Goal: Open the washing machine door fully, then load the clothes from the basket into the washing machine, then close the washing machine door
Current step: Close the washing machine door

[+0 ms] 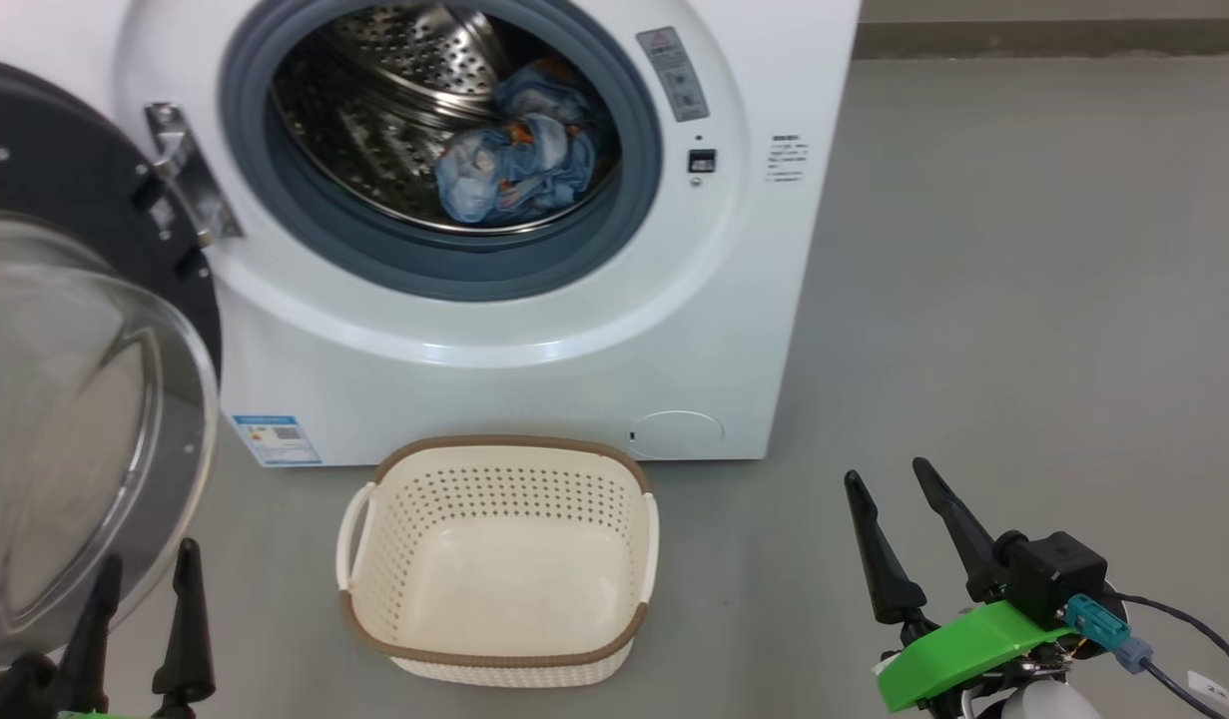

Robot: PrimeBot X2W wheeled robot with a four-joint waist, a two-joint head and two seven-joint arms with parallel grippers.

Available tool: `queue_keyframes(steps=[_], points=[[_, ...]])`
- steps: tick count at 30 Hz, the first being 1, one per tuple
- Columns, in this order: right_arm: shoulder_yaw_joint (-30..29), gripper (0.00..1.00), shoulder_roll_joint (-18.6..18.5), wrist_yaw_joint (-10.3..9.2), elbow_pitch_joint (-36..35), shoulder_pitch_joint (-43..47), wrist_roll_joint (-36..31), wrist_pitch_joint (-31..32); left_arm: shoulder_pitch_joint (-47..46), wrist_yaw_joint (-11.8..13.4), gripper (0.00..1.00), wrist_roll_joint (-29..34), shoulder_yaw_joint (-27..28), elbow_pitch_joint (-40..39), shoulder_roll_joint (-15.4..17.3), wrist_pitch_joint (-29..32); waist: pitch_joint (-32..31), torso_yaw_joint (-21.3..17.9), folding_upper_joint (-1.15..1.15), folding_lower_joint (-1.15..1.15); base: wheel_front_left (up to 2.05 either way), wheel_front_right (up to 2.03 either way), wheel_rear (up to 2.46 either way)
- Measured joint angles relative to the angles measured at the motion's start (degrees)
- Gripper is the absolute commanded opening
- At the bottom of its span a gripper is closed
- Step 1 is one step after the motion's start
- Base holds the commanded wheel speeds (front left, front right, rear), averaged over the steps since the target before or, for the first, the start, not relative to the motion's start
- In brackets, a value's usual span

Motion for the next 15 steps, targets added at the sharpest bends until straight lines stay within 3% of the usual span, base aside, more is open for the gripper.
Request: queue_keyframes(steps=[15], points=[[1.27,1.00,0.00,0.00,2.03,-0.02,0.29,0.00,-0.02,1.80,1.00,0.77,-0.08,1.67,-1.19,0.01,-1.46,8.89,0.00,0.00,0.00,0.00,0.00]])
